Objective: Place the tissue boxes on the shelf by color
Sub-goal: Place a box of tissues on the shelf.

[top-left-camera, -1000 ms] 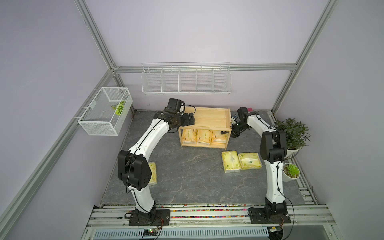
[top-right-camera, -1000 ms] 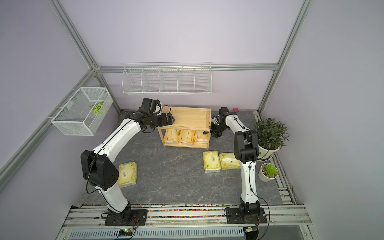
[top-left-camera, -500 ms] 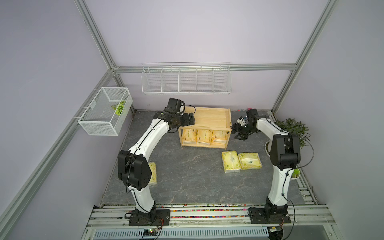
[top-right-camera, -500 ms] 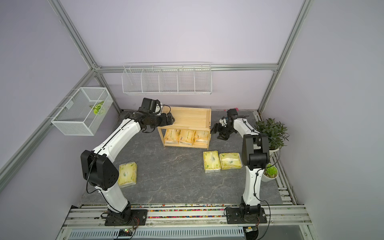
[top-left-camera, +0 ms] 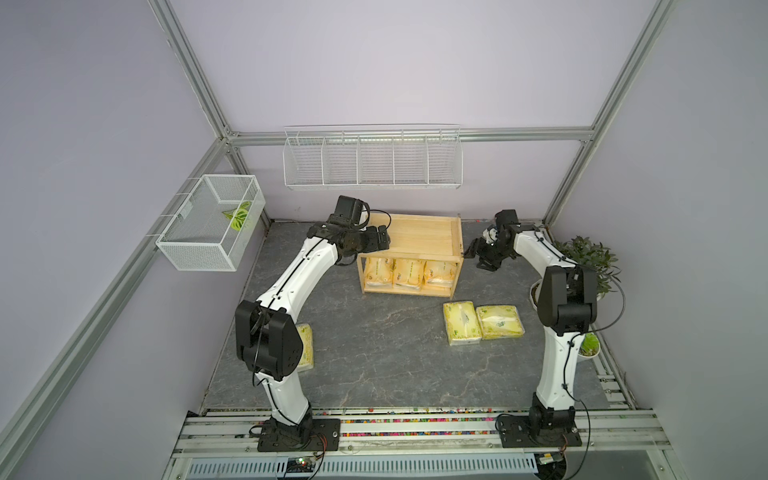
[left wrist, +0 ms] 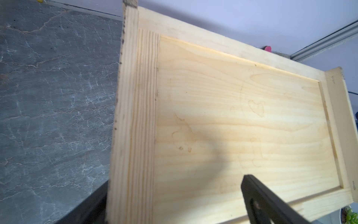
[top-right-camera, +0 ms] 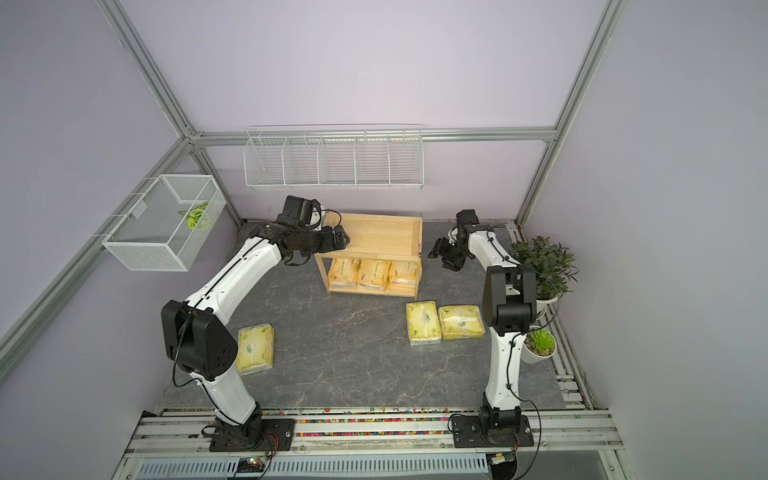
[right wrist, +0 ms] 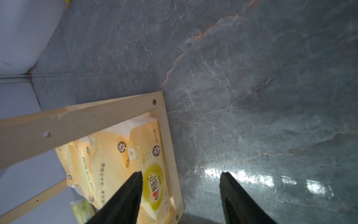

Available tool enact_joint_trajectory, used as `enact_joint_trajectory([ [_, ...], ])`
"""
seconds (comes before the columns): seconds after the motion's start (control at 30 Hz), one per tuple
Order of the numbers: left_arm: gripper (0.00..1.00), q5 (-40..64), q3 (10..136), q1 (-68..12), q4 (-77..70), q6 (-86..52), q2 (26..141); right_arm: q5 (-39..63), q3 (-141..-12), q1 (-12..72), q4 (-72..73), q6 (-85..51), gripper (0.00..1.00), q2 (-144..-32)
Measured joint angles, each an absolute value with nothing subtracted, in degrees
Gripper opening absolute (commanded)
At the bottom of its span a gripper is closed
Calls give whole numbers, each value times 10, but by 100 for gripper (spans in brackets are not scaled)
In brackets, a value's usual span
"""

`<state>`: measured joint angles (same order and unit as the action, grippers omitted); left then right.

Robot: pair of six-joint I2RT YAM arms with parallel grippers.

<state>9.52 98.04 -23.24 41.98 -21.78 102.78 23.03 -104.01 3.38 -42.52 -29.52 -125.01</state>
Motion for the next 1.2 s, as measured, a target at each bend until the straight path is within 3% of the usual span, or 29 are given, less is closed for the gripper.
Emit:
enact_joint_trajectory([
  [0.7,100,105,980,-231,419,-218,1028,163,-1141,102,-511,-276,67,-1330],
  [1.2,100,104,980,-231,415,-224,1028,145,-1144,104,-507,-277,70,-1328],
])
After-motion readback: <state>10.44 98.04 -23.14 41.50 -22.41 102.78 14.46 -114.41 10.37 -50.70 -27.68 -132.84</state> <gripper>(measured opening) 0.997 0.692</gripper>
